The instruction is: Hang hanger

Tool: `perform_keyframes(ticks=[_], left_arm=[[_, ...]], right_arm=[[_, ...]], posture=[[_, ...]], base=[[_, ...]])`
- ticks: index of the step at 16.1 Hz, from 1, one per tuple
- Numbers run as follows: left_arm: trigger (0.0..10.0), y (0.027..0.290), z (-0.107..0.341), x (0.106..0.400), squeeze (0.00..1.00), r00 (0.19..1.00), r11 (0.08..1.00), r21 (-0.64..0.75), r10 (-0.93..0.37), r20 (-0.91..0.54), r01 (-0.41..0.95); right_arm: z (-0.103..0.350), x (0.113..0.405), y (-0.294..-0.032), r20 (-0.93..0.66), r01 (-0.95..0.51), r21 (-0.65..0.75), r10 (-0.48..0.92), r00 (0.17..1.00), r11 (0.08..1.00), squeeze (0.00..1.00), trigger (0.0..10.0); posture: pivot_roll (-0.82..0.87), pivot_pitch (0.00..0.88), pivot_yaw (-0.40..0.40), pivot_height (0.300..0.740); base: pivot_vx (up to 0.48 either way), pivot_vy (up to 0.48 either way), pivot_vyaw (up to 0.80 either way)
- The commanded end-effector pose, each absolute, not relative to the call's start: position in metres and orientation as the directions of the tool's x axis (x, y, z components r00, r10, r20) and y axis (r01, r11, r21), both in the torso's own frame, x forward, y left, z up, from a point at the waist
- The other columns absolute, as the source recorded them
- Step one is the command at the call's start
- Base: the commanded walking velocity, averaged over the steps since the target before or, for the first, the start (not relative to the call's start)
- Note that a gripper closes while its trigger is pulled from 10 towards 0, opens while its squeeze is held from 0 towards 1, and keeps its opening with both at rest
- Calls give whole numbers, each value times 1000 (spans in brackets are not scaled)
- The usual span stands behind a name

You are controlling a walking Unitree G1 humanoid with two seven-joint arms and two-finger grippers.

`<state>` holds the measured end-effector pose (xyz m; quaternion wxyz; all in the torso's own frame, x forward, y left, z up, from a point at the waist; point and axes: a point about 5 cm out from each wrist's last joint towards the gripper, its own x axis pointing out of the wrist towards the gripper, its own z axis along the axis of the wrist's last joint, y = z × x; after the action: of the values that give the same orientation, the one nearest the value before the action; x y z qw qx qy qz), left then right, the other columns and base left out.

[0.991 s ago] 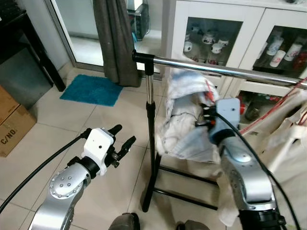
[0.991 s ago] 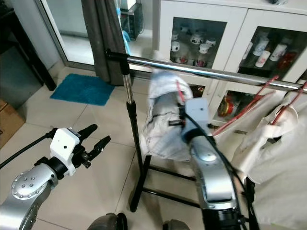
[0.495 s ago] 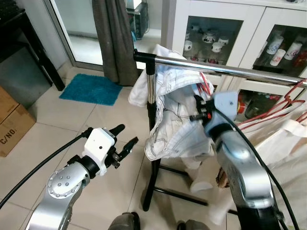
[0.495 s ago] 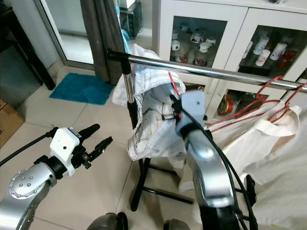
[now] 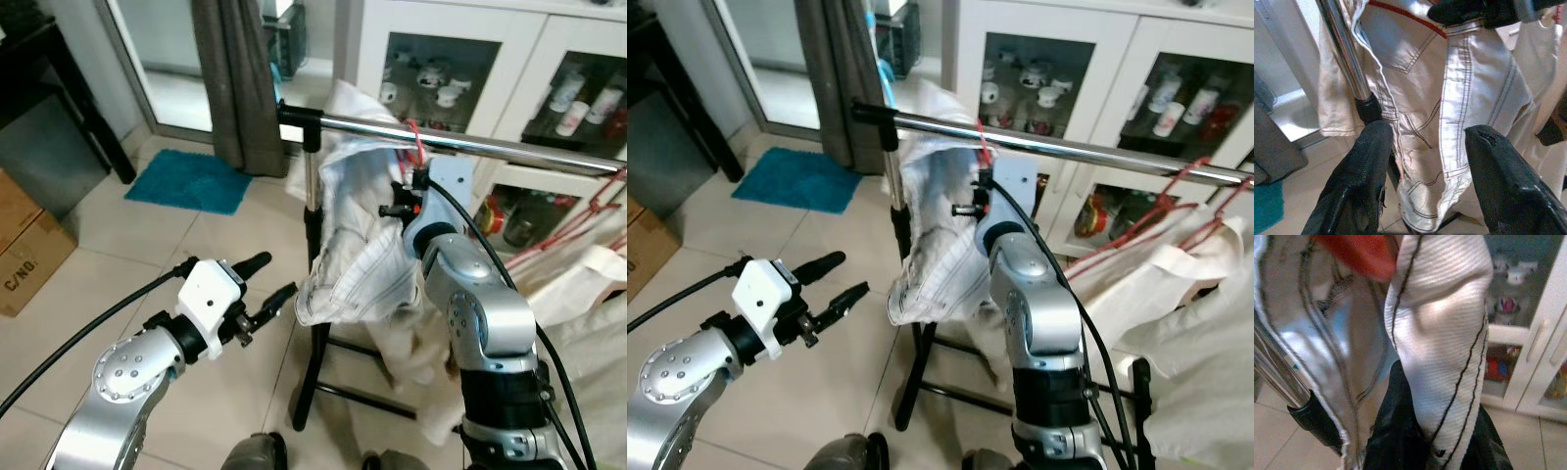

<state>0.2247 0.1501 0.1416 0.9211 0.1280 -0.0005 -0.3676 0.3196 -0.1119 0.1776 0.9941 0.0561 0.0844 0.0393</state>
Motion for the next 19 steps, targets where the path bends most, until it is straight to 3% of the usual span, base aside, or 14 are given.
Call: perform_keyframes(ticks=[1,5,10,13,15,19], left_arm=[[10000,148,144,223,4,716,681,242,-691,-99,691],[10000,144,151,221,4,694,660,247,-715,-83,709],[10000,138,158,221,4,668,637,247,-741,-63,730],[10000,139,162,223,4,678,646,256,-734,-53,719],[10000,140,162,222,0,680,648,254,-731,-56,718],[10000,141,161,222,8,683,650,253,-727,-64,716]], right_arm=[[185,322,-112,-160,-60,131,81,984,989,0,10000],[165,322,-99,-365,-103,87,128,922,991,0,10000],[150,318,-94,-456,-91,229,189,870,969,0,10000],[163,322,-91,-359,-114,320,232,904,941,0,10000],[174,315,-89,-252,-234,279,306,918,931,0,10000],[182,298,-95,-76,-319,260,349,934,911,0,10000]], posture=[[-21,97,43,740],[-23,100,39,740],[-23,106,38,740],[-22,109,38,740],[-23,113,39,740],[-22,117,39,740]], base=[[0,0,0],[0,0,0],[0,0,0],[0,0,0],[0,0,0],[0,0,0]])
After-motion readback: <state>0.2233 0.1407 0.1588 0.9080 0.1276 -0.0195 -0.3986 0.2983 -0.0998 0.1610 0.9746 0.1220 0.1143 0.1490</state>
